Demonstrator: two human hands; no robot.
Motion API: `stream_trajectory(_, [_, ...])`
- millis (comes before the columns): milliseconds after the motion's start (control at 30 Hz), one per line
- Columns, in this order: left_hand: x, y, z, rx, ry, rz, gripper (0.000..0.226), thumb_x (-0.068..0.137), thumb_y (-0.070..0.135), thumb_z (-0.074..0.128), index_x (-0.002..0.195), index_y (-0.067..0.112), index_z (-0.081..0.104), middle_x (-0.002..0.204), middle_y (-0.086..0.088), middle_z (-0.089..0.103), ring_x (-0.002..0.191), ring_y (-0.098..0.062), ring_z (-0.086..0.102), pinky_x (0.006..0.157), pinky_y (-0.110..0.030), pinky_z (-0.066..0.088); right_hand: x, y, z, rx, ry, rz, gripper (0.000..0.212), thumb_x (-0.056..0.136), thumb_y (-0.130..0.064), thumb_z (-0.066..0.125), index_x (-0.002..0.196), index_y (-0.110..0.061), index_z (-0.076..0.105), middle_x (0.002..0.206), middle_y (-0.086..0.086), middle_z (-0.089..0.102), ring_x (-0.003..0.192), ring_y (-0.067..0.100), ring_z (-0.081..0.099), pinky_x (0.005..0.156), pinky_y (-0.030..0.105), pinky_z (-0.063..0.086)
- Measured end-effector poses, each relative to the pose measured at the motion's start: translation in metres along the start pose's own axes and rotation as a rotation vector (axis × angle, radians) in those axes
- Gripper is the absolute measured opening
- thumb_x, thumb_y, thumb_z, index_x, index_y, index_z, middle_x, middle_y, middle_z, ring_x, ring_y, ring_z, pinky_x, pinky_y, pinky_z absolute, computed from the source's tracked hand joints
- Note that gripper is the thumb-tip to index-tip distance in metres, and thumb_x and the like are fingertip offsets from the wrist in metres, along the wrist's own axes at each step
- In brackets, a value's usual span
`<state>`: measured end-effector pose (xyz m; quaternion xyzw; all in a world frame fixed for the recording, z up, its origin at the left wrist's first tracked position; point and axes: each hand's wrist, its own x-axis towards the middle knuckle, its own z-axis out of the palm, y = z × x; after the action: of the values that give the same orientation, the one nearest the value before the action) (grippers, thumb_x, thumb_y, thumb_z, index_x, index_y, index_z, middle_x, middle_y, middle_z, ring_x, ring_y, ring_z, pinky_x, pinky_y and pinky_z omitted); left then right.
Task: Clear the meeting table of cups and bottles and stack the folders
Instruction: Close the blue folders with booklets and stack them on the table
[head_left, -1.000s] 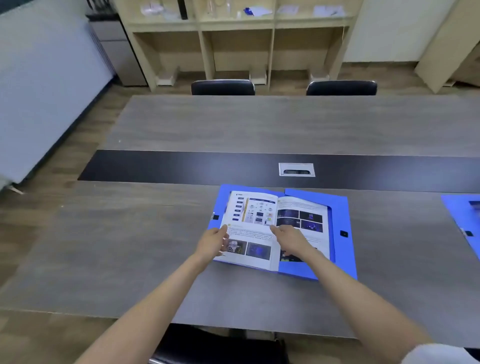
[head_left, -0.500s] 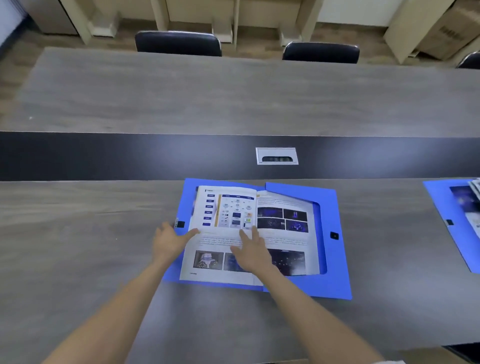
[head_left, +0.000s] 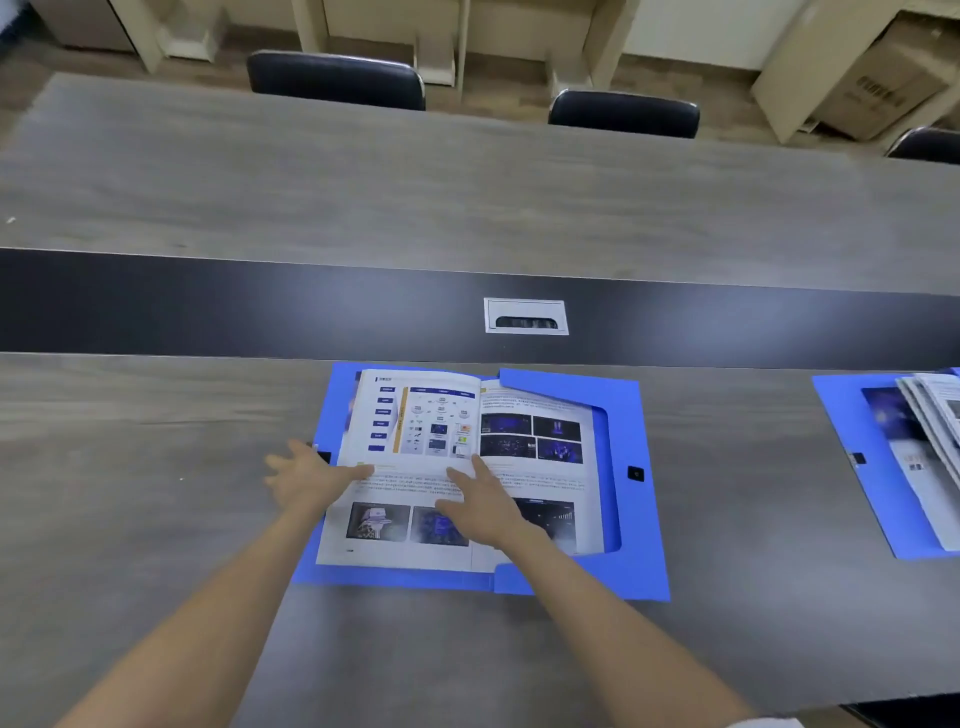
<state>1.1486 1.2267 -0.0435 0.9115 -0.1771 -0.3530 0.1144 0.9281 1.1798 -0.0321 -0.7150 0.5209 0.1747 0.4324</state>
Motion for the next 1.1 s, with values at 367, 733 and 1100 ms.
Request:
stream_trajectory(367, [-0.024,0.017,-0.036,-0.293,-0.072,0.129,0.031,0.078,0.009,0.085,0.064,0.012,0.058,0.074,-0.005,0.067,0.061,-0.020,0.060,0.052,-0.028,0.042,-0.003,0.007,-0.010,0.068,-0.042,-0.039,0.068,0.101,-0.044,0.050,0.159,-0.024,0.023,0.170,0.001,-0.005,0.156,0.025,0.007,0.122,0.040,0.022])
stream_trajectory(733, [-0.088,0.080,-0.087,0.299,0.150,0.515,0.012,0.074,0.010,0.065,0.086,0.007,0.061,0.084,-0.016,0.070,0.081,-0.041,0.066,0.062,-0.034,0.044,-0.027,0.053,-0.047,-0.143,0.492,0.418,0.067,0.093,-0.029,0.055,0.152,-0.010,0.029,0.158,0.021,0.024,0.142,0.037,0.031,0.107,0.048,0.034])
stream_trajectory(1100, [-0.190,0.140,0.036,0.405,-0.216,0.608,0.029,0.088,0.027,0.060,0.108,0.012,0.046,0.105,-0.005,0.059,0.100,-0.033,0.060,0.072,-0.032,0.038,-0.039,0.089,-0.037,0.434,0.472,0.367,0.060,0.099,-0.037,0.053,0.147,-0.009,0.032,0.118,0.018,0.064,0.107,0.039,0.063,0.080,0.040,0.049])
